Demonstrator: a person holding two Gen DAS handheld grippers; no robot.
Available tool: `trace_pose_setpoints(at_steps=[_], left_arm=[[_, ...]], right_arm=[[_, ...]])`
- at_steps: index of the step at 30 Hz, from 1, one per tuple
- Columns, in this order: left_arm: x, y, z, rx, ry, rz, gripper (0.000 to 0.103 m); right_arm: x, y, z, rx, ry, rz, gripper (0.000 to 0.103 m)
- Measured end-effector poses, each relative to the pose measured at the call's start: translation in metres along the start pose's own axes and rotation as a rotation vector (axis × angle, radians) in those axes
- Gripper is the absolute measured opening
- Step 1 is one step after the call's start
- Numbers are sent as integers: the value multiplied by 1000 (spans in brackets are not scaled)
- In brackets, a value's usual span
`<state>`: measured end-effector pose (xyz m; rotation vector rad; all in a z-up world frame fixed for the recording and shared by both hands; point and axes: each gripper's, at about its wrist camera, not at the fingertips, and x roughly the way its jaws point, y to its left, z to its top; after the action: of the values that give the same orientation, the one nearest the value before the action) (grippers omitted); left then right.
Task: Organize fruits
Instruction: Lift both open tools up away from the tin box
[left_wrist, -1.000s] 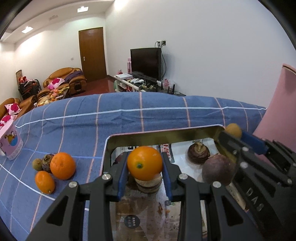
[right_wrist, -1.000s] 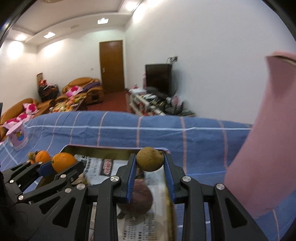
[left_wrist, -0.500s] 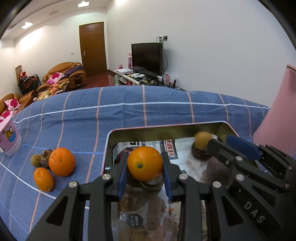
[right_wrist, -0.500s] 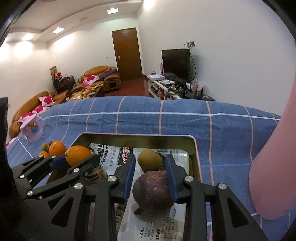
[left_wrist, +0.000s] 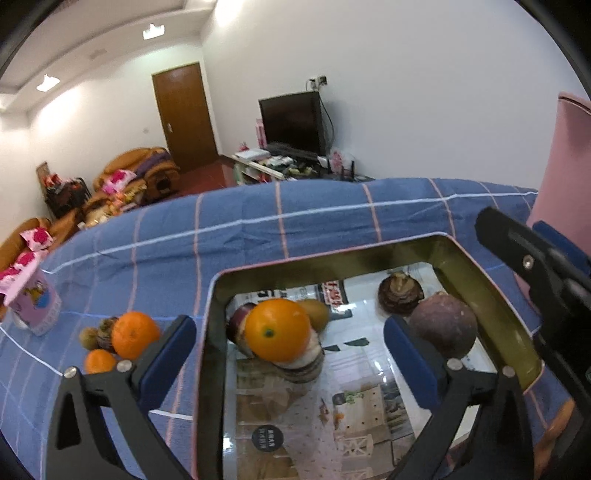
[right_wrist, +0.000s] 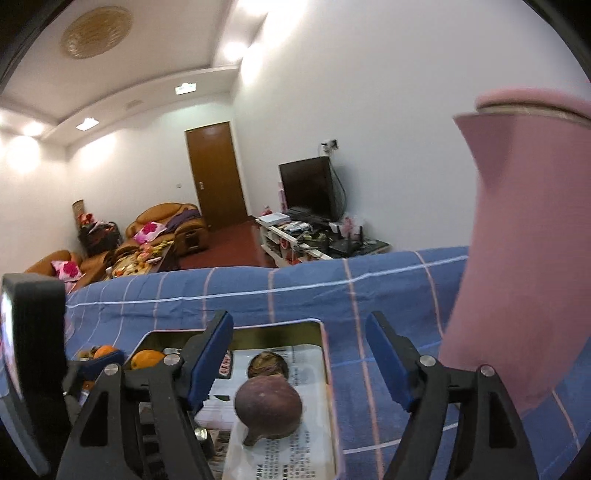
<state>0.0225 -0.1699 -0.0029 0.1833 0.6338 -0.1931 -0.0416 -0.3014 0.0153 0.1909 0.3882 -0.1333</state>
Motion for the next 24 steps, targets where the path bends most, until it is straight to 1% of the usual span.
trace_pose_setpoints(at_steps=[3, 8, 9, 10, 11, 14, 16, 19, 24], left_arm=[[-4, 5, 0, -21, -18, -3, 103], [-12, 12, -1, -54, -62, 12, 103], [-15, 14, -1, -60, -80, 16, 103], [-19, 16, -2, -66, -108, 22, 103], [-22, 17, -3, -68, -123, 27, 103], [-28, 21, -4, -76, -170, 37, 103], [-27, 21, -4, -76, -174, 27, 103], [-28, 21, -5, -74, -180, 33, 103], [-31, 20, -8, -70, -192, 35, 103]], right_arm=[[0, -2, 1, 11, -1, -26, 76], [-13, -3, 2, 12, -65, -84, 76], [-15, -3, 2, 18, -81, -96, 78], [-18, -4, 2, 20, -99, -106, 82], [-23, -5, 1, 19, -114, -111, 84], [-31, -6, 0, 10, -148, -132, 85], [-33, -5, 0, 3, -151, -138, 85], [-34, -2, 0, -7, -146, -149, 85], [-42, 4, -2, -31, -175, -182, 85]])
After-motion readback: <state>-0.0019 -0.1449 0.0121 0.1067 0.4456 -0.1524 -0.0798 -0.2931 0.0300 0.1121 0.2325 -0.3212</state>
